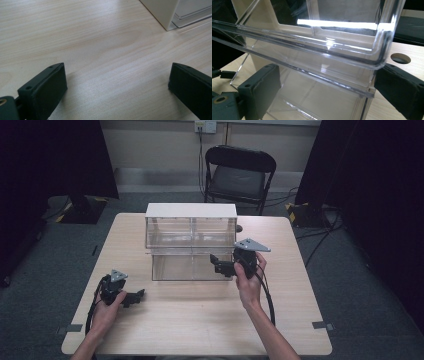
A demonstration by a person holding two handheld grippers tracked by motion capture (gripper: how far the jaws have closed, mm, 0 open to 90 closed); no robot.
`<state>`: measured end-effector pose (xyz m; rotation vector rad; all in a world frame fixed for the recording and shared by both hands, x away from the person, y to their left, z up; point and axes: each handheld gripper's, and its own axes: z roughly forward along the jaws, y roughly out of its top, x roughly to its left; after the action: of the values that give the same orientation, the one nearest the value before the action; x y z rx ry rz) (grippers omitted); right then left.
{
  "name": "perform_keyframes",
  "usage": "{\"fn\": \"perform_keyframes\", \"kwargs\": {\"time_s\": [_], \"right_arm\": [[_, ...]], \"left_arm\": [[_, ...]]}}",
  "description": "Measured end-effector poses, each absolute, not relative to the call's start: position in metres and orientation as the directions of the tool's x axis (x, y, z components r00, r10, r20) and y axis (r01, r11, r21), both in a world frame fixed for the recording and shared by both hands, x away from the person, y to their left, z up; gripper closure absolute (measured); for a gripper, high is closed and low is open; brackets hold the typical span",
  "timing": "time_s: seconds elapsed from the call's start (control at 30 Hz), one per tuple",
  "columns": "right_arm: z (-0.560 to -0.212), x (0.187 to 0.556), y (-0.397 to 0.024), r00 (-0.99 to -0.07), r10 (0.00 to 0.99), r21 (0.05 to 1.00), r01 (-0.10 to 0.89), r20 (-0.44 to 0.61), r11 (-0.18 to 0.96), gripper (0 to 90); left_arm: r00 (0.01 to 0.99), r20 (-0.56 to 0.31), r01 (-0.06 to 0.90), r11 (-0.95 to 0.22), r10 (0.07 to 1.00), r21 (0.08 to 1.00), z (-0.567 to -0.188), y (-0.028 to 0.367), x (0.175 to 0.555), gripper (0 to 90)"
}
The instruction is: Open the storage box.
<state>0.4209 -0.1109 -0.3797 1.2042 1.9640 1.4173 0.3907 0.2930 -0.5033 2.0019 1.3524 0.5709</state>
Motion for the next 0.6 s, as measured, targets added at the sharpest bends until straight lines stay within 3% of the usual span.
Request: {"fn": "perform_keyframes", "kwargs": {"time_s": [0.6], "right_arm": [[-0.3793,0.4215,-0.1108,-0.530,0.837,0.913,0.396,0.137,0.101,5.7]], "left_arm": [[0.373,-0.003,0.645,-0.257,0.928,0.720,-0.5034,0.2928,0.3907,1.3]]}}
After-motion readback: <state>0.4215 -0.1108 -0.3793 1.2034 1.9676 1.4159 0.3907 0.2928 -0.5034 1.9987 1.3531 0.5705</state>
